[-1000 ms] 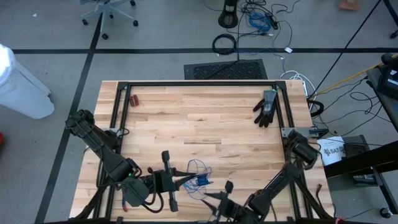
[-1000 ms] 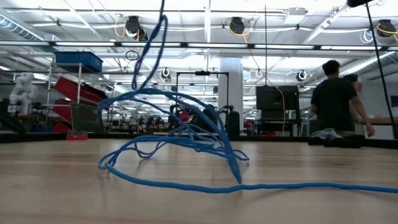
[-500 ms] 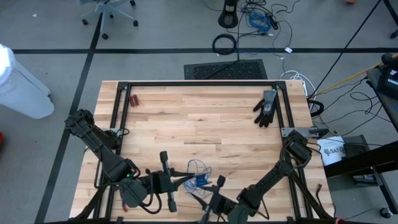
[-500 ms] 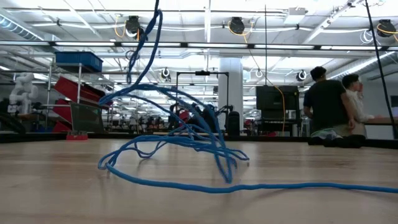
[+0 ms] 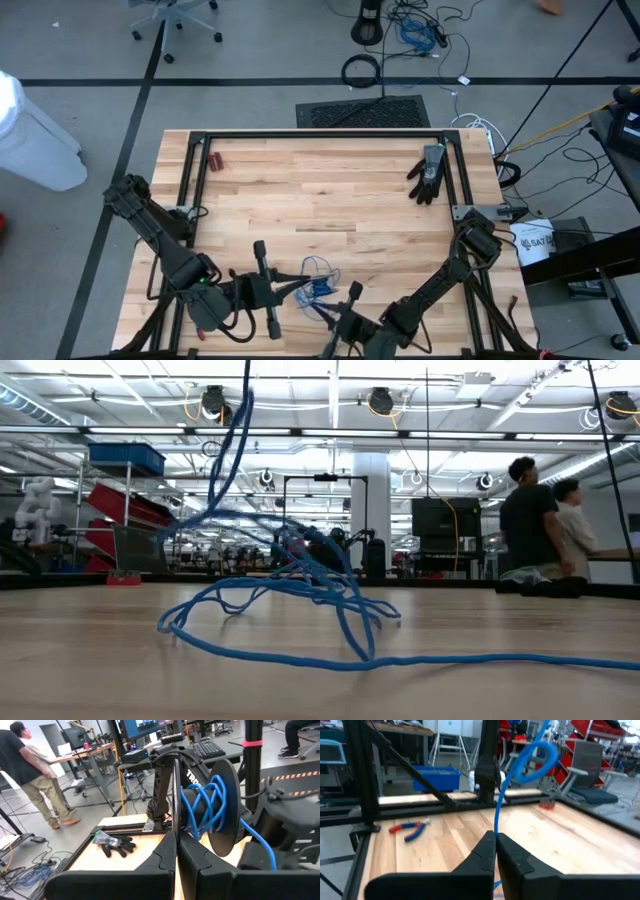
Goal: Coil cords
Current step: Coil the blue wire onto a spool
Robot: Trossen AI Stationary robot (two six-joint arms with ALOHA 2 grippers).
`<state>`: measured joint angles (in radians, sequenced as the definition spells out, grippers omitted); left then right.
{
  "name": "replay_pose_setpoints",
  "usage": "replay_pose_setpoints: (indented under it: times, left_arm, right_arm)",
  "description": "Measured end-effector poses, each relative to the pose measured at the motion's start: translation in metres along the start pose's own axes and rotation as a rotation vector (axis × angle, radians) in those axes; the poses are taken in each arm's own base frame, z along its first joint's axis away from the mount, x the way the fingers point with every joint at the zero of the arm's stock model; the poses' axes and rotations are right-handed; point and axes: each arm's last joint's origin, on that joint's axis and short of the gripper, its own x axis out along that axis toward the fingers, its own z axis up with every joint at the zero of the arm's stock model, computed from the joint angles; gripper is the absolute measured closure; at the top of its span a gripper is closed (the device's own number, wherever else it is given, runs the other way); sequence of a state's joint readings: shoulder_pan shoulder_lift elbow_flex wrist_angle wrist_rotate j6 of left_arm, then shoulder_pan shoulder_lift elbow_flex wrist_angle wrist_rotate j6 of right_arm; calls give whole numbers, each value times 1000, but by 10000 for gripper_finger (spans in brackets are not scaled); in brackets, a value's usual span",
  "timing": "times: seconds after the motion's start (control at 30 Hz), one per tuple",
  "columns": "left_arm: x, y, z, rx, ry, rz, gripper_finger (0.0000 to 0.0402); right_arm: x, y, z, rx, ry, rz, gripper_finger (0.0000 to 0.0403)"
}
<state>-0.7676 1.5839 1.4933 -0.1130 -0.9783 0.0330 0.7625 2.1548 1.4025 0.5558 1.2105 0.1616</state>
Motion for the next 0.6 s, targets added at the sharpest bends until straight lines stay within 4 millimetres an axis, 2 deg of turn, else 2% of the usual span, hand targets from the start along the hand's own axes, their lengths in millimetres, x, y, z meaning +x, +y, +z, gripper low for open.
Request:
replay_pose_setpoints:
  times: [0.27,0.6]
  left_arm:
    - [-19,-5,4,14,-16,32,395]
    - [-37,-6,8,25,-26,100,395]
  right_arm:
    - [-22,3,-17,40,48,-34,402]
    - [-32,5,-23,51,77,3,403]
